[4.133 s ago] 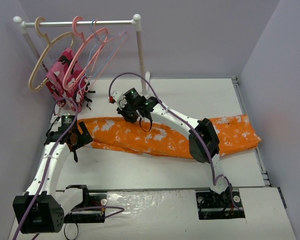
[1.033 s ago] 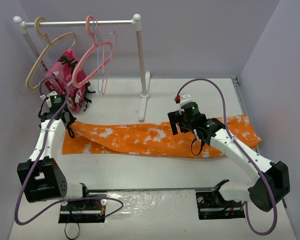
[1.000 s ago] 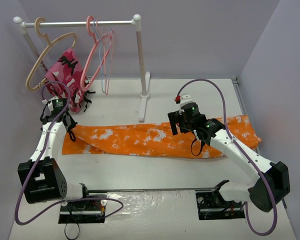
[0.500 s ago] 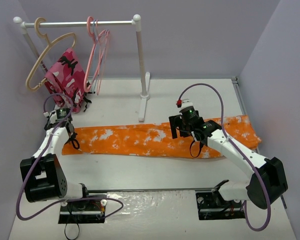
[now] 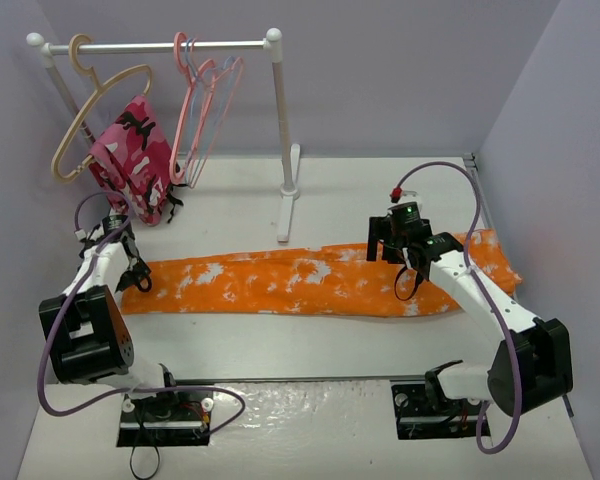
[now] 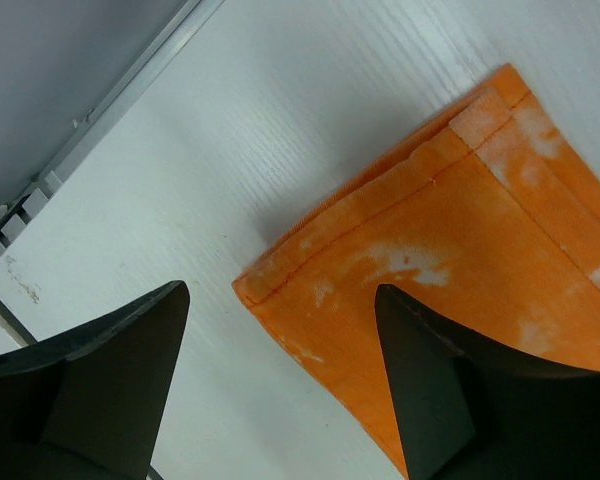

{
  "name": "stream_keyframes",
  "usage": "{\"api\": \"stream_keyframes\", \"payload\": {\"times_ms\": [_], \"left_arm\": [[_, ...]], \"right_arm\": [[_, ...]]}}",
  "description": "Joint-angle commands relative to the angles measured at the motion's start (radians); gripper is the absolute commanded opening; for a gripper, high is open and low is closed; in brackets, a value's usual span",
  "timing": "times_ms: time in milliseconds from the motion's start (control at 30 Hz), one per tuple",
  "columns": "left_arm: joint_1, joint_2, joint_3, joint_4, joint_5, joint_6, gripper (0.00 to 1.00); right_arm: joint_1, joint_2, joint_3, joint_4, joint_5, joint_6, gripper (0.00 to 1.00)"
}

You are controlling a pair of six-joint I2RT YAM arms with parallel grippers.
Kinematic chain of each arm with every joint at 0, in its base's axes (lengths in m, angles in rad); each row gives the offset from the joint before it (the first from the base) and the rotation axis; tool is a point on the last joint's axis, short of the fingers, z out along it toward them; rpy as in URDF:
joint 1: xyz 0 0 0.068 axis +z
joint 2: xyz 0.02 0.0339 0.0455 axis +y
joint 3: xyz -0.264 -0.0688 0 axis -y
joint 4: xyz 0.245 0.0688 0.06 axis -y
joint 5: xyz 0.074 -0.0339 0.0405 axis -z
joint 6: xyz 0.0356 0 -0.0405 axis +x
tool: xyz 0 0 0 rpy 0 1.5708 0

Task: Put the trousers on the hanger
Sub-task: Fold the trousers at the center of the board.

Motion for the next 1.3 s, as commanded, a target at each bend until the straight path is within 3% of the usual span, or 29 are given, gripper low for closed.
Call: {"api": "stream_keyframes", "payload": {"times_ms": [0, 200, 333, 467, 667, 967, 1067, 1200, 1267], "left_arm": [[-0.009, -0.153, 0.027, 0.03, 0.075, 0.019, 0.74], [-0.084, -0.2, -0.049, 0.135, 0.176, -0.008, 0.7], [-0.152, -0.029, -0.012, 0.141, 0.172, -0.029, 0.65], [-0.128, 0.136, 0.032, 0.118, 0.172, -0.051, 0.58], [-0.068, 0.264, 0.06, 0.086, 0.223, -0.08, 0.53], [-0.045, 0.301, 0.069, 0.048, 0.234, -0.088, 0.5], [-0.043, 0.281, 0.065, 0.041, 0.223, -0.085, 0.5], [-0.042, 0.234, 0.083, 0.029, 0.238, -0.074, 0.51], [-0.045, 0.187, 0.089, 0.037, 0.257, -0.065, 0.56]], "right_arm": [[-0.088, 0.006, 0.032, -0.011, 0.01, 0.068, 0.82], [-0.197, 0.081, 0.053, -0.012, 0.032, 0.17, 0.82], [-0.289, 0.161, 0.067, 0.01, 0.051, 0.231, 0.78], [-0.371, 0.242, 0.048, 0.084, 0.066, 0.295, 0.75], [-0.523, 0.435, 0.049, 0.193, 0.099, 0.325, 0.72], [-0.684, 0.518, 0.109, 0.221, 0.168, 0.284, 0.72], [-0.668, 0.474, 0.127, 0.219, 0.151, 0.273, 0.72], [-0.557, 0.36, 0.137, 0.211, 0.145, 0.255, 0.73], [-0.51, 0.317, 0.124, 0.21, 0.121, 0.259, 0.73]]}}
